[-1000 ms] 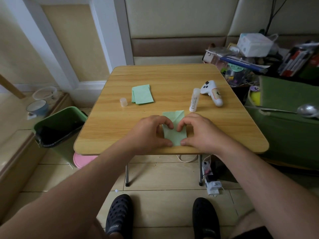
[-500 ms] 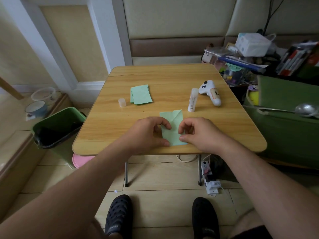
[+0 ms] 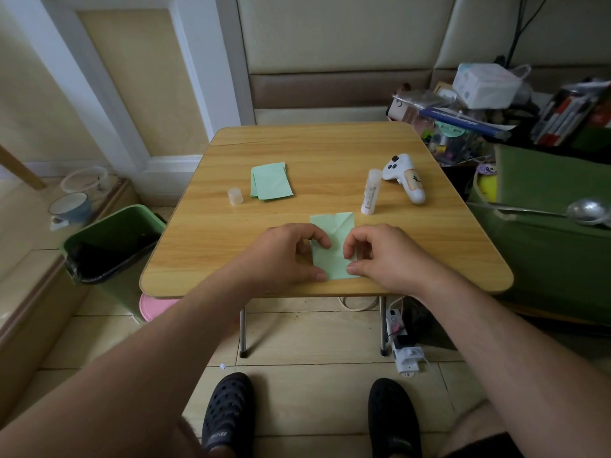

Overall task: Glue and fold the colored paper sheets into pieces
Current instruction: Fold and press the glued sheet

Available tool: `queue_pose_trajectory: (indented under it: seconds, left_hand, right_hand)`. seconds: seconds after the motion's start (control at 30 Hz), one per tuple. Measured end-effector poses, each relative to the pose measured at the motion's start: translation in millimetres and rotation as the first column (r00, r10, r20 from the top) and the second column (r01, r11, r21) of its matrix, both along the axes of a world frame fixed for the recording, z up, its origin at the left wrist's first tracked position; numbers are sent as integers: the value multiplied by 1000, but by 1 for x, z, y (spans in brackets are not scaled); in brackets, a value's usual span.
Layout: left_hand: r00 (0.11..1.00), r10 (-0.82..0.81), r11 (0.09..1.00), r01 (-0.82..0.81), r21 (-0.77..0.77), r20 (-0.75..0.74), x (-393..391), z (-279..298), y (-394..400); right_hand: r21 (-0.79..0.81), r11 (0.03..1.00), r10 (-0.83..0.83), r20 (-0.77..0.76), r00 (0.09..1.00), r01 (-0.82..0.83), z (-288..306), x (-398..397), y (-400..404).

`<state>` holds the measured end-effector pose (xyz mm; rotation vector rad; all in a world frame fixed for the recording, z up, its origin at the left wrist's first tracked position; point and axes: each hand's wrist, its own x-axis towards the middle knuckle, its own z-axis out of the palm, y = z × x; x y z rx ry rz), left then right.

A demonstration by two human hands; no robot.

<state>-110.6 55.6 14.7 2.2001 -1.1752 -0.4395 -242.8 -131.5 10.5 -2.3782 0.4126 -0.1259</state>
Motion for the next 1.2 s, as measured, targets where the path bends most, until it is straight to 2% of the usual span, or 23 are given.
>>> queue_pose_trajectory:
  seconds: [0.2, 0.37, 0.67, 0.77, 0.83, 0.93, 1.2]
  left_hand:
    - [994, 85, 994, -90, -64, -65, -6, -4, -7]
    - [995, 41, 997, -35, -67, 89, -13, -6, -10]
    - [989, -22, 1000, 19, 17, 145, 2, 0, 1]
    - [996, 1, 1000, 1, -23, 88, -2, -2, -2]
    - [993, 24, 997, -15, -79, 116, -7, -8, -7]
    - [985, 46, 992, -25, -125, 169, -10, -16, -11]
    - [992, 2, 997, 8, -76, 130, -2, -4, -3]
  right_hand:
    - [-13, 1000, -15, -7, 1000, 15, 3, -1, 6]
    - [-85, 996, 18, -10, 1000, -18, 5, -1, 8]
    - [-29, 998, 53, -73, 996, -55, 11, -4, -1]
    - [5, 1000, -3, -13, 1000, 3, 9, -1, 3]
    - [-9, 999, -46, 46, 998, 47, 5, 3, 8]
    - [-44, 999, -21, 62, 998, 23, 0, 6, 12]
    - [-56, 998, -16, 34, 999, 18, 3, 1, 2]
